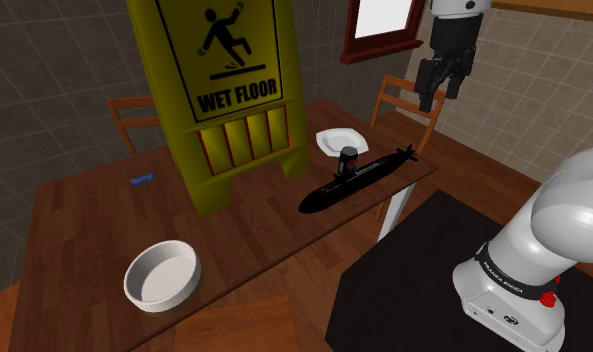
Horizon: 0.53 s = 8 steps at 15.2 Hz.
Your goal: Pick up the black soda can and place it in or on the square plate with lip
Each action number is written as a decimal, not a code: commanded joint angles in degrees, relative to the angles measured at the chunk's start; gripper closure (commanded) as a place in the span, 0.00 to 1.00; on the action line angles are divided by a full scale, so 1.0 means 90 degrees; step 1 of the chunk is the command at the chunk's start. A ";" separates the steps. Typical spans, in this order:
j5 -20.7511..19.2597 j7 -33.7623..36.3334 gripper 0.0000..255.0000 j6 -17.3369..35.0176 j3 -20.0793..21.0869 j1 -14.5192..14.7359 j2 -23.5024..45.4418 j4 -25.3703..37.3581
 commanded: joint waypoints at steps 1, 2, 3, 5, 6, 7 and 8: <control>0.0000 0.0000 0.00 0.0000 0.0000 0.0000 0.0000 0.0000; -0.0027 -0.0039 0.00 0.0235 -0.0039 -0.0010 0.0142 -0.0078; -0.0052 -0.0077 0.00 0.0471 -0.0079 -0.0020 0.0293 -0.0147; -0.0099 -0.0153 0.00 0.0941 -0.0157 -0.0039 0.0624 -0.0256; -0.0120 -0.0191 0.00 0.1176 -0.0196 -0.0047 0.0803 -0.0296; -0.0139 -0.0229 0.00 0.1409 -0.0234 -0.0056 0.0990 -0.0327; -0.0156 -0.0267 0.00 0.1641 -0.0271 -0.0065 0.1186 -0.0348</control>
